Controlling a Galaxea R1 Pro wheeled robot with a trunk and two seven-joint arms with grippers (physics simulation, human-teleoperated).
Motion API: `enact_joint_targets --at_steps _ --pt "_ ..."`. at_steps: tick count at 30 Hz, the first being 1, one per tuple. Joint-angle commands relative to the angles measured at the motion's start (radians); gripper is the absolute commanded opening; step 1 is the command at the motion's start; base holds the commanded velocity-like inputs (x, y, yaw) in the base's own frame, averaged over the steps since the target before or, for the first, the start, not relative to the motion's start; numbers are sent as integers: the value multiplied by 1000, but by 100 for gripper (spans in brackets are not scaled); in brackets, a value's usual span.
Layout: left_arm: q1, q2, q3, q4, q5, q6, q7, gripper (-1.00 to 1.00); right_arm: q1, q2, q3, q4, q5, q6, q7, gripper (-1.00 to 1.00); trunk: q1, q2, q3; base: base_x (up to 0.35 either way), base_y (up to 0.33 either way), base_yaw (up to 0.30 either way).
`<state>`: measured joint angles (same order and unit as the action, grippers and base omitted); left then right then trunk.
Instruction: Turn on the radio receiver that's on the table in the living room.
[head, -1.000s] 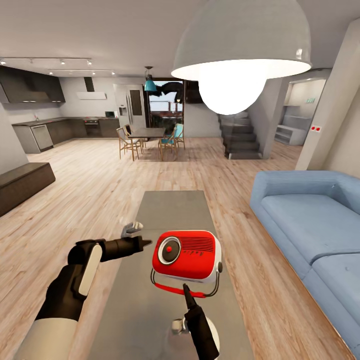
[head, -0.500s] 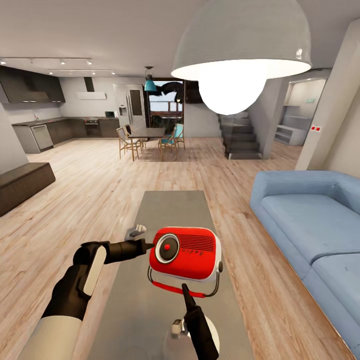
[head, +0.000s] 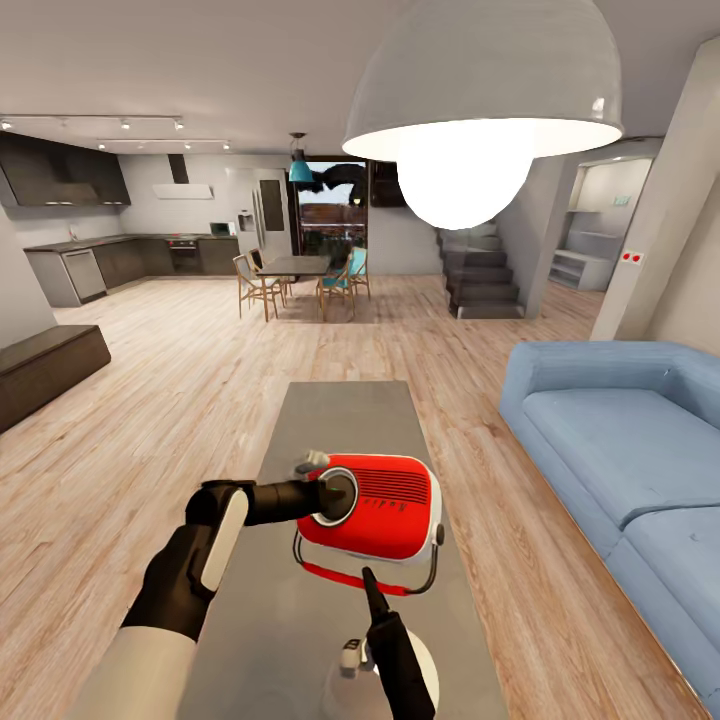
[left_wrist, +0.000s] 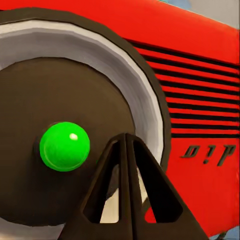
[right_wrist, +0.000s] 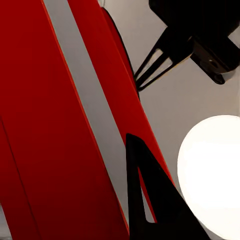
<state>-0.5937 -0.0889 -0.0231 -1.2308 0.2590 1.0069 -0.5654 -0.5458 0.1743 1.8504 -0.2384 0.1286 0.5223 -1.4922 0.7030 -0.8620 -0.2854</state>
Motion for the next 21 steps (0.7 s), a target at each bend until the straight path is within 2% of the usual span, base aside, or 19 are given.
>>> enact_joint_targets --at_steps 1,10,12,13,15,16,17,19,21 --pt "0 -3 -7 0 -4 -1 0 -100 0 0 10 -1 6 -4 -2 -100 0 0 0 0 0 0" --pt "0 1 -11 -3 -6 -1 -1 -100 0 0 10 1 0 -4 -1 -100 0 0 0 0 0 0" --pt "0 2 -11 -8 -6 -1 -2 -100 0 0 5 4 -5 -4 21 -100 0 0 0 0 0 0" --pt "0 2 -11 -9 -6 -1 -2 -100 0 0 2 7 -10 -4 51 -100 0 0 0 0 0 0" --pt "0 1 -11 -13 -6 -1 -2 -100 0 0 -15 10 -50 -3 197 -100 0 0 0 0 0 0" --pt "0 0 -11 -16 -6 -1 -2 -100 0 0 -38 12 -85 -1 296 -100 0 0 0 0 0 0" --pt "0 1 -11 -18 -6 -1 -2 -100 0 0 -72 13 -110 6 363 -100 0 0 0 0 0 0" --pt "0 1 -11 -21 -6 -1 -3 -100 -1 0 -137 15 -127 11 414 -100 0 0 0 0 0 0" --pt "0 0 -11 -30 -6 -1 -3 -100 -1 0 -182 16 -132 9 433 -100 0 0 0 0 0 0"
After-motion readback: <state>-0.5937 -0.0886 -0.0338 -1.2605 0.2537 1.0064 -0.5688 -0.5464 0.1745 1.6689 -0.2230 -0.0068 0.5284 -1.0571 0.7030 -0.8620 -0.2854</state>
